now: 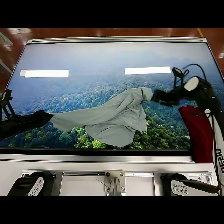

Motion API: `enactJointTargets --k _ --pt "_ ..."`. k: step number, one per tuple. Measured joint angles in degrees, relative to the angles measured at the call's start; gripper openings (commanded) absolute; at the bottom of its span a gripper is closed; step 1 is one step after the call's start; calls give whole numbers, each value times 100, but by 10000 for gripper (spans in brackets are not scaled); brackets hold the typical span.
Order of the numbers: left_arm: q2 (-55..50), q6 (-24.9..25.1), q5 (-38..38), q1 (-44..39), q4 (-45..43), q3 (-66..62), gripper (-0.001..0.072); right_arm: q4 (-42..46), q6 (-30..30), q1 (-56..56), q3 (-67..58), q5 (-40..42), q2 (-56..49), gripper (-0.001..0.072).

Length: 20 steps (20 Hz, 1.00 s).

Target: Fold the shirts.

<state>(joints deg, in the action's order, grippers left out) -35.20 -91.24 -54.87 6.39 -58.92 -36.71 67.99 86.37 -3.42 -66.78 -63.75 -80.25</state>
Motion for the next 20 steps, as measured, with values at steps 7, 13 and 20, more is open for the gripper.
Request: enactJointTargets --k 7,13,20 --pt "-22 55 39 0 35 0 35 -1043 -258 -597 1117 -592 -87 618" --pt "-22 68 46 0 44 0 36 -1517 -306 -439 1394 -481 -588 618" --pt "-22 74 48 0 46 0 36 -1784 -249 -26 1436 -361 -938 616"
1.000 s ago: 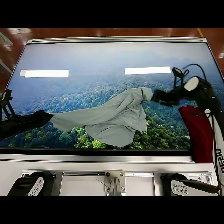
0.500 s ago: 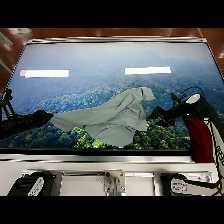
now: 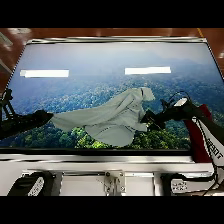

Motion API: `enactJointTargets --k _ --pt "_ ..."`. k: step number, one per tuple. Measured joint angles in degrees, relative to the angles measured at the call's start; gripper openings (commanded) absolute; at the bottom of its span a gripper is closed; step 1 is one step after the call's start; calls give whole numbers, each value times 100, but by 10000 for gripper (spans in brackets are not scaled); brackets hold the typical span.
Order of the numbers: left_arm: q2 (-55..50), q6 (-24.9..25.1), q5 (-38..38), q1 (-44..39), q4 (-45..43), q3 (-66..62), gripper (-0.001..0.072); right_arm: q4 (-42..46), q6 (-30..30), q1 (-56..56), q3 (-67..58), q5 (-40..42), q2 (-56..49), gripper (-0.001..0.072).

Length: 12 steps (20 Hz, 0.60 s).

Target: Fold the shirts.

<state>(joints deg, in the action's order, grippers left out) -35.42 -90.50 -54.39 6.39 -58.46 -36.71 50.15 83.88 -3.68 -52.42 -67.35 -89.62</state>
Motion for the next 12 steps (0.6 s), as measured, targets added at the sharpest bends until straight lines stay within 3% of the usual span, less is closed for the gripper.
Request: enactJointTargets --k 1,3,6,8,10,11,12 --pt "0 0 0 0 0 0 36 -20 50 68 0 50 -22 589" --pt "0 0 0 0 0 0 35 -39 96 168 4 151 -46 435" --pt "0 0 4 0 2 0 36 -61 245 234 4 223 -57 434" --pt "0 0 33 0 0 0 36 -70 313 262 4 236 -63 213" --pt "0 0 68 0 2 0 36 -68 396 264 4 254 -66 168" --pt "0 0 74 0 2 0 36 -72 400 271 4 249 -76 70" --pt "0 0 85 0 2 0 36 -76 444 278 4 238 -101 71"
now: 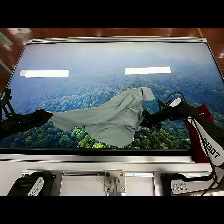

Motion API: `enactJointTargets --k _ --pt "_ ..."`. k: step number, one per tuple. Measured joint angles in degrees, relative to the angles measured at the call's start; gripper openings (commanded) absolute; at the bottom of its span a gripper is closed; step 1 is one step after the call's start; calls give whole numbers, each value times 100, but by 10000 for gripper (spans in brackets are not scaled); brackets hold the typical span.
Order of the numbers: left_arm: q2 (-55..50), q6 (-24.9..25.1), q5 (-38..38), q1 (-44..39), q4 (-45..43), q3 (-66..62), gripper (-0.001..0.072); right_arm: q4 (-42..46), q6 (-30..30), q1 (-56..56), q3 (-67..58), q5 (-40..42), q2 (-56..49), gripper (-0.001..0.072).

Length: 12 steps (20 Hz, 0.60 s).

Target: Fold the shirts.

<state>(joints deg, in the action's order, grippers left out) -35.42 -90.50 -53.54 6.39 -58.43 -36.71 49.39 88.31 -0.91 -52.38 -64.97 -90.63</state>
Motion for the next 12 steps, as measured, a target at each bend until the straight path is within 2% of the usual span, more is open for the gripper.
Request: enactJointTargets --k 5,8,12 --pt "0 0 31 0 0 0 36 -39 -282 4 -11 -203 -131 70" --pt "-2 94 116 4 -2 -57 35 -212 -828 -7 -186 -369 114 70" --pt "22 411 197 214 -2 -817 35 -332 -1685 -13 -1110 -614 1130 70"
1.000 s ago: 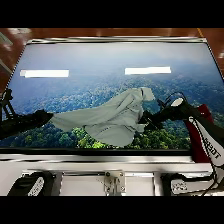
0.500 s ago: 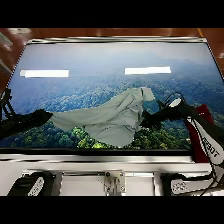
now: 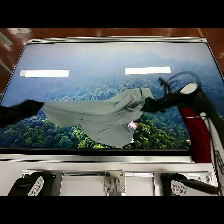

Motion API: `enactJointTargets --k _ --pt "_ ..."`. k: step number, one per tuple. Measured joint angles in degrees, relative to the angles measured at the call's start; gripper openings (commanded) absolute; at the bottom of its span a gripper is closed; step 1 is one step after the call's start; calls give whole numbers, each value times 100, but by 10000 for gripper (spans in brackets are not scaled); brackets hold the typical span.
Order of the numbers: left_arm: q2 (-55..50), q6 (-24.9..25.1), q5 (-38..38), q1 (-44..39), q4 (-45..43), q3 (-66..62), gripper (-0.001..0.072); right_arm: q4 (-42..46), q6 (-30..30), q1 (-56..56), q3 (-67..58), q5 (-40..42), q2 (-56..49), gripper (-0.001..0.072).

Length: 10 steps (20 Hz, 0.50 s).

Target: Fold the shirts.

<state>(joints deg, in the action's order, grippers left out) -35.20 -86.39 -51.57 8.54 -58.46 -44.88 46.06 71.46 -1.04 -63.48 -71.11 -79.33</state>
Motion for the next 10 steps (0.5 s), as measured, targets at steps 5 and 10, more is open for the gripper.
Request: enactJointTargets --k 5,10 --pt "35 428 44 442 2 -2430 36 275 -374 -103 -1947 481 1851 70" --pt "133 529 52 605 15 -4616 35 968 140 -131 -3106 1910 3528 70"
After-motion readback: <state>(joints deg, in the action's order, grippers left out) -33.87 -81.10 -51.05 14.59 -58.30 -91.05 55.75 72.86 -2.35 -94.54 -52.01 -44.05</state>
